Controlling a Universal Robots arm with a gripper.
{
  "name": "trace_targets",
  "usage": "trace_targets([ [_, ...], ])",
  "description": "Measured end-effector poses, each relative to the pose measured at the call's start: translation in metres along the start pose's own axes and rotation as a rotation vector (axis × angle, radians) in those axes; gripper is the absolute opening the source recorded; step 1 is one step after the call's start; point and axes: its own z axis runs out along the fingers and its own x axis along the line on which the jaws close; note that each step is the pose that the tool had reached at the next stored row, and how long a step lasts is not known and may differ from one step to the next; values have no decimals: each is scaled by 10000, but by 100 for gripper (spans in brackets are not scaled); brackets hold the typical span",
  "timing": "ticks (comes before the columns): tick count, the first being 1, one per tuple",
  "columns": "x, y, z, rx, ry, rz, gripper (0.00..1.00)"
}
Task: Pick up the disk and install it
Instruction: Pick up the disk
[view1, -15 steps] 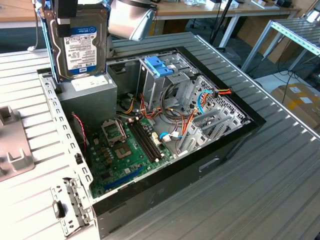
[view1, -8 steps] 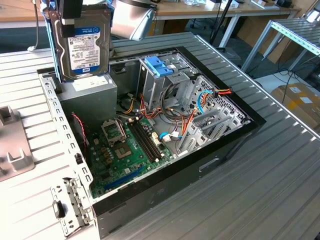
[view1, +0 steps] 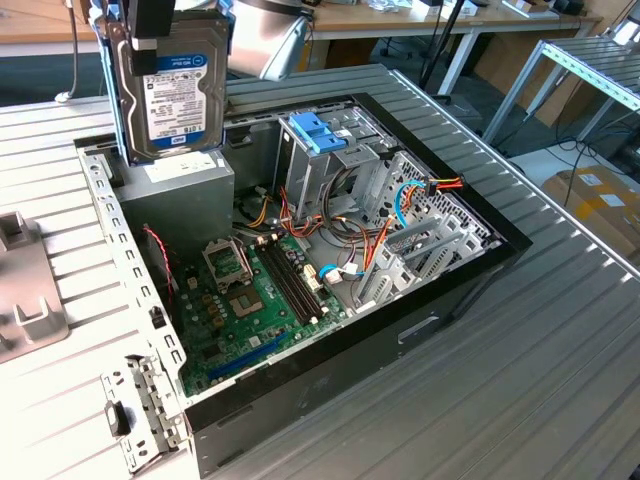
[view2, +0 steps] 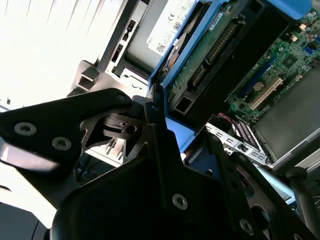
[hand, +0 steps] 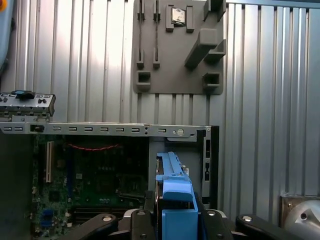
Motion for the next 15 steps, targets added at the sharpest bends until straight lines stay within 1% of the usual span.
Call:
trace_targets([
  [9, 22, -78, -1, 0, 0, 0, 37],
  [15, 43, -147, -1, 0, 0, 0, 37],
])
